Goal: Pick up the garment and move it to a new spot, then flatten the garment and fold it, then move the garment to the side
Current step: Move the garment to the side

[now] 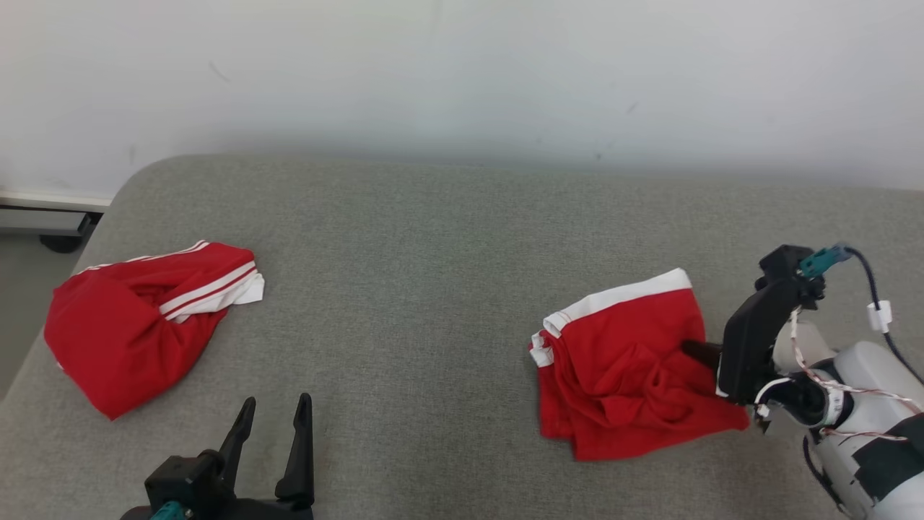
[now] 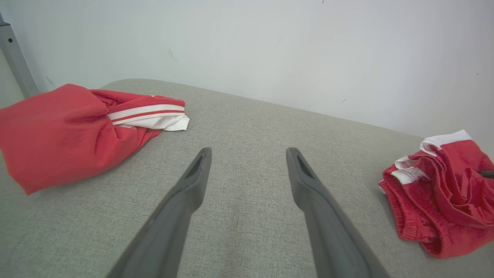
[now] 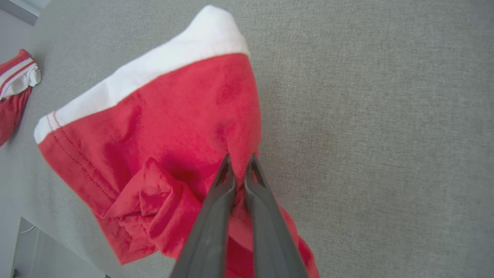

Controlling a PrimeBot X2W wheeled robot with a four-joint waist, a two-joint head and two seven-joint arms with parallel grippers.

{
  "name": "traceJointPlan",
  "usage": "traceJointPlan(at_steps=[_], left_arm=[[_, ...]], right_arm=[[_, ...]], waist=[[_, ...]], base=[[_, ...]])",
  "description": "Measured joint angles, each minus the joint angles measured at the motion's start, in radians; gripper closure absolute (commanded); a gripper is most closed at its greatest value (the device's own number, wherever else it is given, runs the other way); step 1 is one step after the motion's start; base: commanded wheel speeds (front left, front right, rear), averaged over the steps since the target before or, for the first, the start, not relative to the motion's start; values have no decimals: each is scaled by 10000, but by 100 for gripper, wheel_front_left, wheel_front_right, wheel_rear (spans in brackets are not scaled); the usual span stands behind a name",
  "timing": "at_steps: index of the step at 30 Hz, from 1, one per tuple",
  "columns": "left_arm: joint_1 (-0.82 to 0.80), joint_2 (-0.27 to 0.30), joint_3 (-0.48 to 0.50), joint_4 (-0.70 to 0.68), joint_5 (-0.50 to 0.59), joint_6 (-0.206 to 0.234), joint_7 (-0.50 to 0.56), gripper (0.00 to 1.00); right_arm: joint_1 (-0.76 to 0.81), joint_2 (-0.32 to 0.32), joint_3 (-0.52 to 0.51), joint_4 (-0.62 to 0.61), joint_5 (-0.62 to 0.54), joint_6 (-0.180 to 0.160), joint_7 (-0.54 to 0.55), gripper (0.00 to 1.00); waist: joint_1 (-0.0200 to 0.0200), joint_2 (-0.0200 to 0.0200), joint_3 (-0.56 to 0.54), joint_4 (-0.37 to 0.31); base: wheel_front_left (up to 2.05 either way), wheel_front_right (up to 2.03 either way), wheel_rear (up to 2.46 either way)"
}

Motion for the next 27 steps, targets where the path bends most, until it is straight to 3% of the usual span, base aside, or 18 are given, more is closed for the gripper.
traceJointPlan(at_steps=[12,23,27], left_arm=[[43,-8,-36,-33,-27,-2,-69,0],[41,42,-35,-169,-98,-15,-67,0],[34,75,-31,-259,-98,-92,-67,0]], right_arm=[[-671,-1129,-353,-151,-71,196,159,100],[-1187,-1636,-487,-173,-263,6,416,100],[-1337,-1774,-658,-46,-263,-205,424,100]], waist=[[0,0,4,-549],[-1,0,424,-687],[0,0,650,-737]], base=[[0,0,0],[0,0,0],[0,0,0]])
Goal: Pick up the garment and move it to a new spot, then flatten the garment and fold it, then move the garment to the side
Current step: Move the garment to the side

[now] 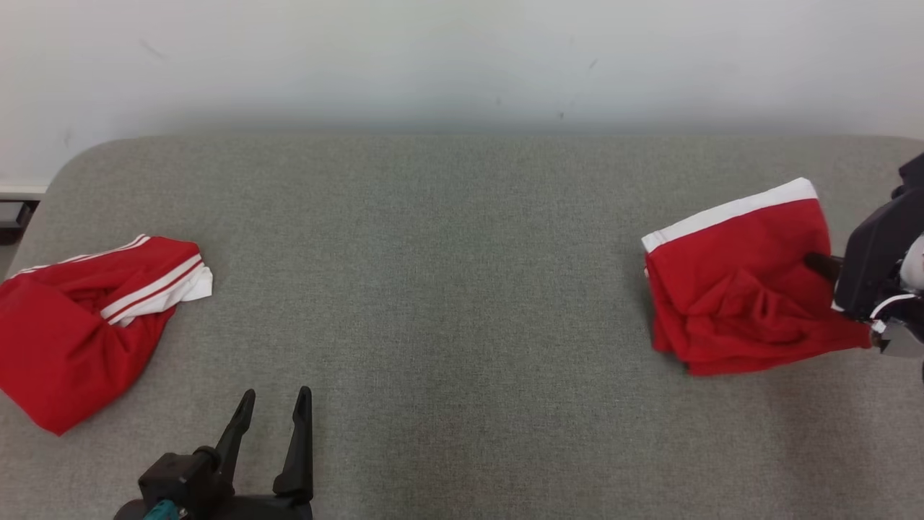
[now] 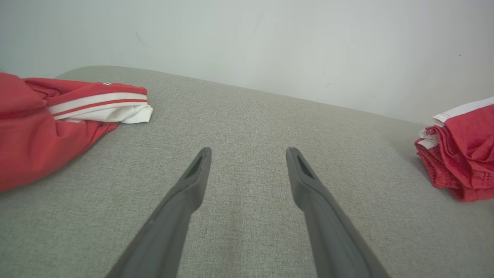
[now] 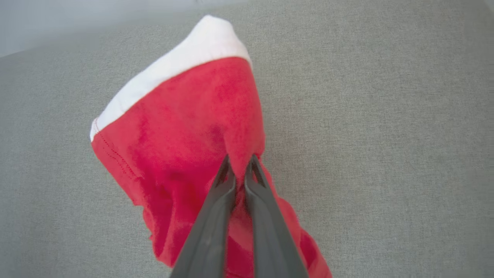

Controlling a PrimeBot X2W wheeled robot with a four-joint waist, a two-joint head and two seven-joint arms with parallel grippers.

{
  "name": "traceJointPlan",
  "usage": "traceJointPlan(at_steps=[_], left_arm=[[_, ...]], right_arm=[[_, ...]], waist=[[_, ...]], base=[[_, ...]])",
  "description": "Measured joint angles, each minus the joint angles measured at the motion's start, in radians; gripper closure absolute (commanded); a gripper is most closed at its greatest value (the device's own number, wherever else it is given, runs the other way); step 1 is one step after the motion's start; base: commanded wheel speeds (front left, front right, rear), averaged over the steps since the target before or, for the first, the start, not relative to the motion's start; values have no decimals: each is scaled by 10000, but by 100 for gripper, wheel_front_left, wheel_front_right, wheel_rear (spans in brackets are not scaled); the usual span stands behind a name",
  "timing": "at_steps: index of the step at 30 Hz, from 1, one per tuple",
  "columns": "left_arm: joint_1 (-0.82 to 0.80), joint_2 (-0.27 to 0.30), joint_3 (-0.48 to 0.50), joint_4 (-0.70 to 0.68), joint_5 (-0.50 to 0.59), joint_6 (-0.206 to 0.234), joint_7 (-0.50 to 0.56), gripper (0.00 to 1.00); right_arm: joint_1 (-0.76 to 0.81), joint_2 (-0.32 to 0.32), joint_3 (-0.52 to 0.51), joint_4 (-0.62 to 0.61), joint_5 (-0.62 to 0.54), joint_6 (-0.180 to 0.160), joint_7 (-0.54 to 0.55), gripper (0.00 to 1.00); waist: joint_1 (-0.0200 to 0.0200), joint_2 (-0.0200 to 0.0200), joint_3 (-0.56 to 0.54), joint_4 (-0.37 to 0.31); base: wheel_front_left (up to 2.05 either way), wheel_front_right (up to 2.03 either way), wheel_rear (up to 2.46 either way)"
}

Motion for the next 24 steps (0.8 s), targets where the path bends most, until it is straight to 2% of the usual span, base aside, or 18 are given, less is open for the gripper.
traceJointPlan(at_steps=[18,24], left_arm=[[-479,128,59,-171,-12,-100,90,0],[-519,140,63,-186,-15,-165,90,0]], right_arm=[[-1007,-1078,-499,293,-351,-380,-4,100],[-1181,-1434,-558,464,-577,-403,-10,100]], waist=[[0,0,945,-229],[1,0,1201,-193]], base=[[0,0,0],[0,0,0]])
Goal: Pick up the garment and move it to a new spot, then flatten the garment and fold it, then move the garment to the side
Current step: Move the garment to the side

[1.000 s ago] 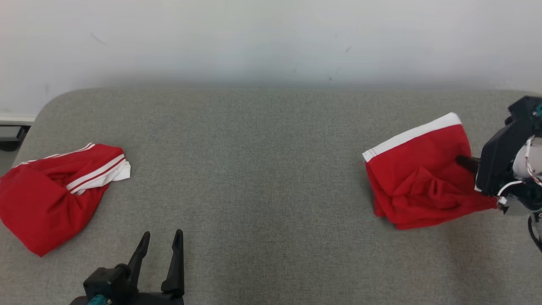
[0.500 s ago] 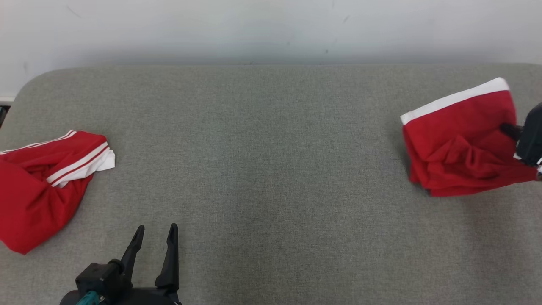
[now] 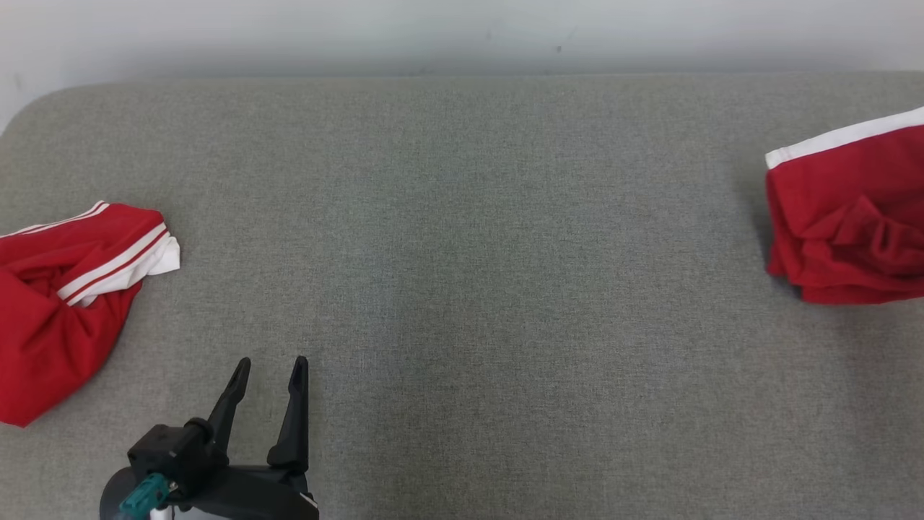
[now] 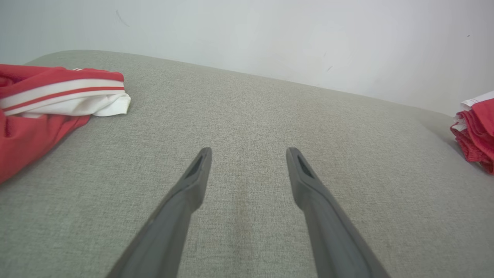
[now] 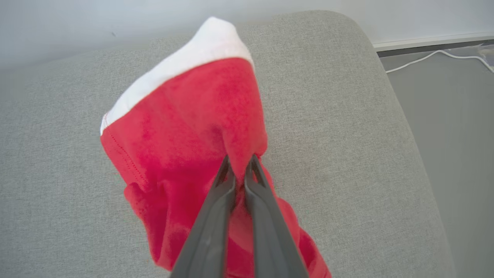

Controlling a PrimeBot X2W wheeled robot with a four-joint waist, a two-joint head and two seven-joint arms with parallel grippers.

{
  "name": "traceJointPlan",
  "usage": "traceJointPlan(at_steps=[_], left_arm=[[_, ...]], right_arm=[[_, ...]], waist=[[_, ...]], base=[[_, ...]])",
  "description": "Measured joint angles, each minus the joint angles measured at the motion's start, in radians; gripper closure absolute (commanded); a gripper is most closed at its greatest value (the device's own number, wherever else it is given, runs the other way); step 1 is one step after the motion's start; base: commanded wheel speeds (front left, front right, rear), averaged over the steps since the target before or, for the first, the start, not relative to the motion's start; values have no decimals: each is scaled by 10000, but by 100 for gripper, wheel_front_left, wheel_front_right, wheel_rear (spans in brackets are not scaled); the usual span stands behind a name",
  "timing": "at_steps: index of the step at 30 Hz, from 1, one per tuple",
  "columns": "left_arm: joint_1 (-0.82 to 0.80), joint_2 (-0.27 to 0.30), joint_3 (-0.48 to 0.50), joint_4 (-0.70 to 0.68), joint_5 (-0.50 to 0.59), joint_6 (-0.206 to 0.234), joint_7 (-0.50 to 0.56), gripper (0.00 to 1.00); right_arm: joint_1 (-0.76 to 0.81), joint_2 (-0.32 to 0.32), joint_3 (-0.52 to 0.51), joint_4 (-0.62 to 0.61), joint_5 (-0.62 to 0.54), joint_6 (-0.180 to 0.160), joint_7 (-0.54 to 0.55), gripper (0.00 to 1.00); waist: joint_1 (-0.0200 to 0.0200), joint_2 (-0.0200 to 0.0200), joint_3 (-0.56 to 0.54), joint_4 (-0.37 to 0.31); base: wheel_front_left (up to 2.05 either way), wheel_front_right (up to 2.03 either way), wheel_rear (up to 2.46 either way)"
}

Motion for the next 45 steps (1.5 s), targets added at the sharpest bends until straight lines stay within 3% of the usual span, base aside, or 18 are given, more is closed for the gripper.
traceJointPlan(at_steps=[6,29,30,31,40,45], left_arm=[[-153,10,31,58,-23,-12,0,0],[-308,4,25,341,-90,-23,-48,0],[-338,4,25,341,-90,-25,-50,0],[-345,4,21,347,-90,-25,-50,0],[-349,-15,0,566,-94,-96,-94,0],[-348,-81,-29,694,-107,-96,-105,0]], right_arm=[[-209,-343,-67,293,-127,-88,-8,100],[-401,-445,84,894,-531,-90,-282,100],[-401,-479,142,928,-635,-88,-303,4],[-402,-523,192,953,-709,-90,-341,0],[-631,-692,550,1294,-1256,-58,-713,0],[-628,-562,518,1444,-1191,188,-1114,0]], waist=[[1,0,159,71],[0,-1,189,122],[0,-1,188,123],[1,-1,186,125],[0,-1,11,139],[0,-1,-172,139]], base=[[0,0,0],[0,0,0],[0,0,0],[0,0,0],[0,0,0],[0,0,0]])
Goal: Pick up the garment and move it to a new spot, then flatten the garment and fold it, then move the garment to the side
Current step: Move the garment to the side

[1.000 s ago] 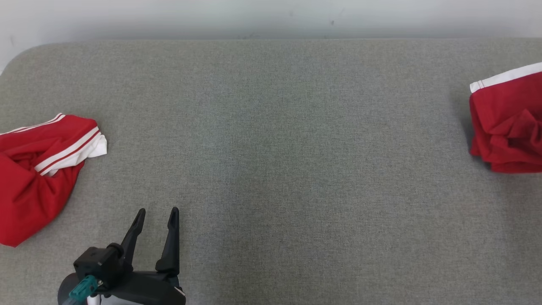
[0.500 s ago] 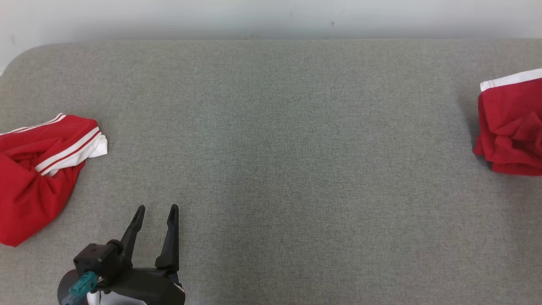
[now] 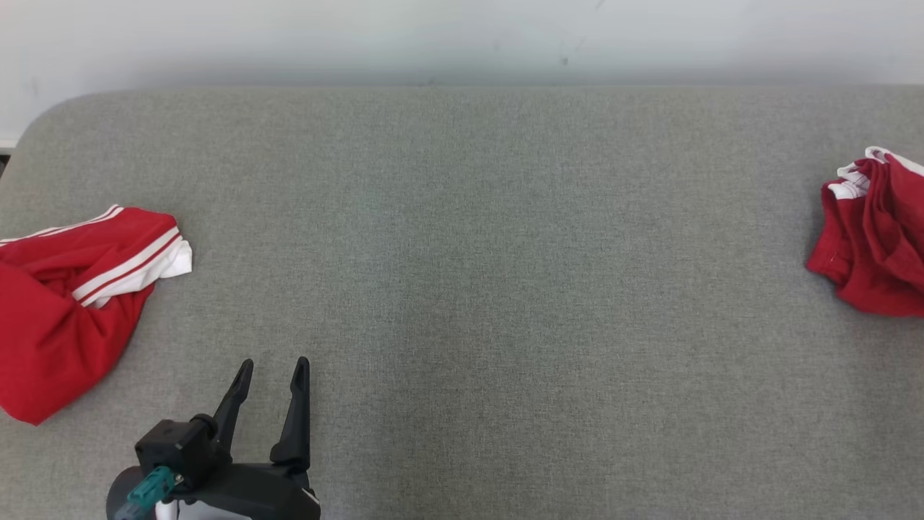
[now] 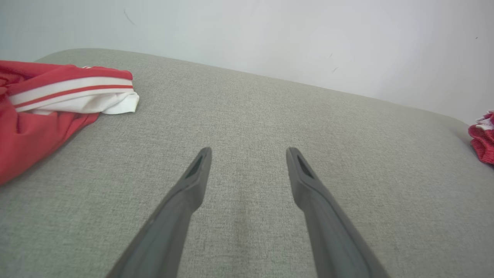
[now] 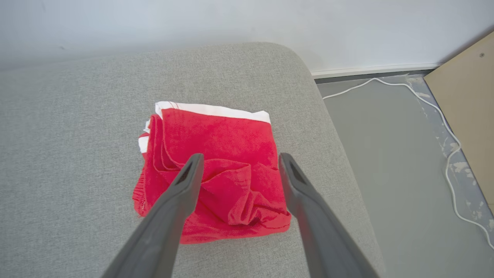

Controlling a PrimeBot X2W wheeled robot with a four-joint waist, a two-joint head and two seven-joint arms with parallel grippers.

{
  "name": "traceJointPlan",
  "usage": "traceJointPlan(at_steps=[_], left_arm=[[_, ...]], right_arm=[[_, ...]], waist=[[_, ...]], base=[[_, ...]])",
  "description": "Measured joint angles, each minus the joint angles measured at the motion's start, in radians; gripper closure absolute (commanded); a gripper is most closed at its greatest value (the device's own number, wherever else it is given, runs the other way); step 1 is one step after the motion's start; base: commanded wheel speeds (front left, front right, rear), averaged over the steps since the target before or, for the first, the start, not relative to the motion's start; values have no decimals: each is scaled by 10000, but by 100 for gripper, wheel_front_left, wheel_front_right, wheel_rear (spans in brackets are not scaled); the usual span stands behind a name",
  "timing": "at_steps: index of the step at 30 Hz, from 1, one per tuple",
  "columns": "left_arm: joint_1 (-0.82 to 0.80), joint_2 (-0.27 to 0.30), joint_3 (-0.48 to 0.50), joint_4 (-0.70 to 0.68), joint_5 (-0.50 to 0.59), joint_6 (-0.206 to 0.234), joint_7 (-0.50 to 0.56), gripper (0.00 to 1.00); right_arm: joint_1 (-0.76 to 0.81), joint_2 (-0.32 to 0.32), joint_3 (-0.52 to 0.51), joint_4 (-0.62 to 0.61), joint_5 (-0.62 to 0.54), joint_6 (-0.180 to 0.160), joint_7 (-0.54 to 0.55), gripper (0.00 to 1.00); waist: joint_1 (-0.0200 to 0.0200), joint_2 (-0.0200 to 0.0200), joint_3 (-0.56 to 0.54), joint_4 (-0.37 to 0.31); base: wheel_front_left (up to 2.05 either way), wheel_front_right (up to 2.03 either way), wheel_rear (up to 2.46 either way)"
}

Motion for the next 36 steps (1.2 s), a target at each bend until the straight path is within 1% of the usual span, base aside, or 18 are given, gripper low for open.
traceJointPlan(at_steps=[1,6,7,8,10,11,12,16,20,23,28,31,35,36], left_arm=[[0,-17,-10,40,-2,0,-2,0],[15,-29,13,232,-38,0,-90,0],[15,-29,13,232,-38,0,-90,0],[37,-23,29,274,-40,2,-94,0],[66,-4,59,314,-42,12,-142,0],[104,15,96,309,-42,12,-178,0],[203,46,142,299,-42,15,-198,0],[645,153,290,295,-58,94,-240,0],[872,169,364,253,-63,136,-267,0],[1005,173,405,253,-69,178,-313,0],[1327,174,537,161,-71,268,-341,0],[1506,184,593,58,-71,268,-349,0],[1565,213,686,-113,-69,324,-355,0],[1640,228,721,-165,-69,351,-397,0]], right_arm=[[7,134,-58,29,115,10,-142,0],[421,1051,-293,-226,713,453,-1064,0],[421,1051,-293,-226,713,453,-1064,0],[604,1231,-353,-326,846,537,-1271,0],[1058,1570,-456,-575,1003,558,-1680,0],[1273,1703,-460,-692,1058,683,-1858,0],[1481,1831,-499,-846,1164,723,-2065,0],[2134,2339,-669,-1609,1329,765,-2928,0],[2821,2692,-821,-2406,1383,757,-3804,0],[3425,2809,-886,-2989,1308,690,-4495,0],[4686,3070,-911,-4031,974,412,-5521,0],[5527,3250,-972,-4661,869,194,-6109,0],[6701,3254,-930,-5737,174,-259,-6853,0],[6974,3267,-922,-5990,79,-280,-7007,0]], waist=[[0,0,-50,0],[-1,0,-385,-8],[-1,0,-385,-8],[-1,0,-467,-15],[0,0,-642,-33],[-1,0,-733,-46],[0,0,-826,-64],[-3,0,-1175,-172],[-2,-1,-1482,-331],[-2,0,-1701,-451],[-3,-1,-2073,-626],[-3,-1,-2266,-726],[-2,-1,-2461,-842],[-2,-1,-2488,-869]], base=[[0,0,0],[0,0,0],[0,0,0],[0,0,0],[0,0,0],[0,0,0],[0,0,0],[0,0,0],[0,0,0],[0,0,0],[0,0,0],[0,0,0],[0,0,0],[0,0,0]])
